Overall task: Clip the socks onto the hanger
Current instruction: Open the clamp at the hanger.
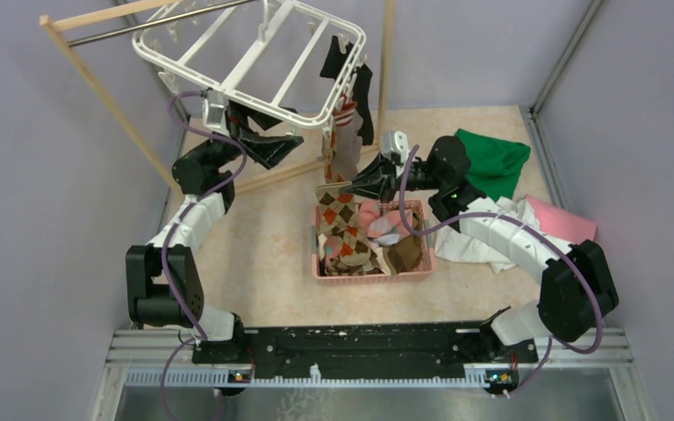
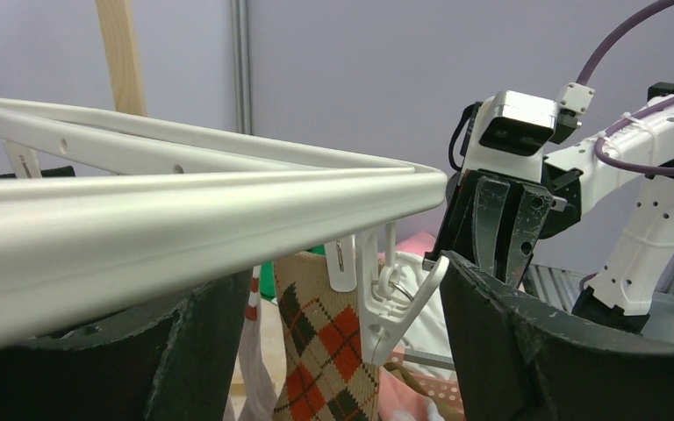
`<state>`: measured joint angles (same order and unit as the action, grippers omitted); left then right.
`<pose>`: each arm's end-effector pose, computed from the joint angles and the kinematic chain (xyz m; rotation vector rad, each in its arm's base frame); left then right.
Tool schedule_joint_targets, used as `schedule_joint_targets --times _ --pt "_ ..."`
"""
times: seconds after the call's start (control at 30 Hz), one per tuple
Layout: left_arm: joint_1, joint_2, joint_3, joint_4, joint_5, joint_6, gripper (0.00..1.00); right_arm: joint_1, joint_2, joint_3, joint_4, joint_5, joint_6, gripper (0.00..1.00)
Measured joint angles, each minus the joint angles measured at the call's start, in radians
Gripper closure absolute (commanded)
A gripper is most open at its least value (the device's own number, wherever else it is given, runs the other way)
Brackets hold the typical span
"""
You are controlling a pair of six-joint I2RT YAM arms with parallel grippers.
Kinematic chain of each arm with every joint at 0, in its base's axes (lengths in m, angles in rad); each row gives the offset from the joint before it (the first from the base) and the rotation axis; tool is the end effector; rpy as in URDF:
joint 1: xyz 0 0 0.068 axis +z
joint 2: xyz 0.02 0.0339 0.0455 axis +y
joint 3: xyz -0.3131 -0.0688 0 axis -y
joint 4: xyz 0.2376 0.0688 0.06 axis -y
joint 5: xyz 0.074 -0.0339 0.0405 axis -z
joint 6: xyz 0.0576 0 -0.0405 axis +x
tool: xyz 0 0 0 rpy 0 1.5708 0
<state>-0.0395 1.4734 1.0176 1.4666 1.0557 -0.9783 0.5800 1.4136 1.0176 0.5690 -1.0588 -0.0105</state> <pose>0.2815 -0.0613 0.4611 0.7333 0.9783 -1.1917 0.2352 0.2141 0.4040 -1.2618 0.9943 1.1810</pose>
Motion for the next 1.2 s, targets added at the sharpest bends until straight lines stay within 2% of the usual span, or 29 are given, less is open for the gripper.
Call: schedule_joint_targets --times 0.8,0.97,1.1,1.2 --pt "-0.029 0.000 0.000 0.000 -0.017 -0.027 0.32 0.000 0.000 -0.002 -0.002 0.012 -0.024 1.00" --pt "-0.039 0.000 0.000 0.000 -0.018 -0.034 0.32 0.000 -0.002 -0.002 -0.010 0.015 -0.031 1.00" --pt "-0.041 0.000 0.000 0.000 -0.027 -0.035 0.26 0.000 -0.006 -0.002 -0.014 0.018 -0.034 1.00" --pt "-0.041 0.000 0.000 0.000 -0.039 -0.036 0.25 0.000 -0.006 -0.003 -0.016 0.018 -0.035 1.00"
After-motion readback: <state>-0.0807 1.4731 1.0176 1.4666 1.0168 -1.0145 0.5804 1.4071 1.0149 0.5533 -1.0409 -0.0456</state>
